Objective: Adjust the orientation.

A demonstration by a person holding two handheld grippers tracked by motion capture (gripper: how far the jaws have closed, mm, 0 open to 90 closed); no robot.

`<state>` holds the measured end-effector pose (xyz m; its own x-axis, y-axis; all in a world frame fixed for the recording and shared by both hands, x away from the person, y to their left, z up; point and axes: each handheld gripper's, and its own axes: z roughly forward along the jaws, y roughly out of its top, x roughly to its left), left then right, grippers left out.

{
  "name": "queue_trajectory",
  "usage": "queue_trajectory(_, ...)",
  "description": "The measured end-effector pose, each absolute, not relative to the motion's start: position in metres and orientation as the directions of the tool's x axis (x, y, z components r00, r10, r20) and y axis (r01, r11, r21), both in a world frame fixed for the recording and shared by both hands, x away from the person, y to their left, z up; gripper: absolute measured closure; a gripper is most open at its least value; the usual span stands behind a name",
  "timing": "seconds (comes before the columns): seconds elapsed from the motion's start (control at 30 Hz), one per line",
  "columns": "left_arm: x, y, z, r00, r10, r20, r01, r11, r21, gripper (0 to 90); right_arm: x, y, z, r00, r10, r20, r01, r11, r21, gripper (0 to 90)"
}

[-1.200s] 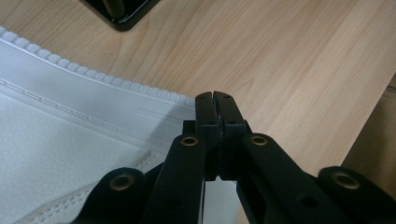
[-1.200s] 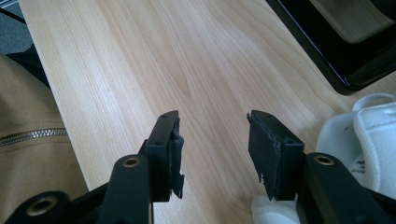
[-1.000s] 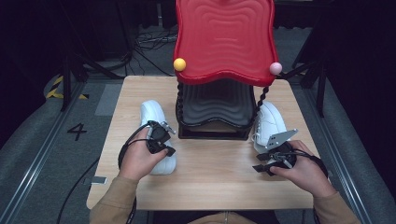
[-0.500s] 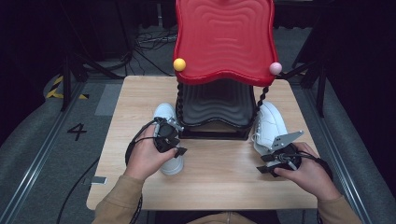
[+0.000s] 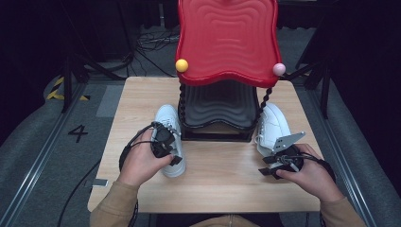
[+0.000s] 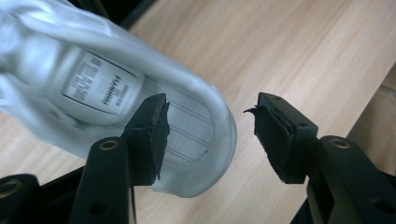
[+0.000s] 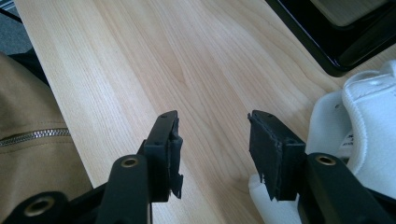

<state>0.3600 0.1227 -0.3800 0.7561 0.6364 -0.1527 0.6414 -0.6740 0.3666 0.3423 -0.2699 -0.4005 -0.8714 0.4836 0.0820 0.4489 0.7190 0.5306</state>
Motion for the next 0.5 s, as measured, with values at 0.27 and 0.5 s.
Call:
queue_trajectory(0.27, 0.367, 0.114, -0.403, 0.762, 0.621, -0.181, 0.646, -0.712, 0.277, 48.5, 0.343, -0.270, -0.400, -0.873, 0.481, 0.080, 0.446, 0.720, 0.531, 53.7)
queue_trajectory(0.5, 0.371, 0.109, -0.417, 0.761, 0.617, -0.199, 0.648, -0.723, 0.240, 53.4, 0.342, -0.269, -0.401, -0.873, 0.482, 0.079, 0.446, 0.722, 0.529, 53.4)
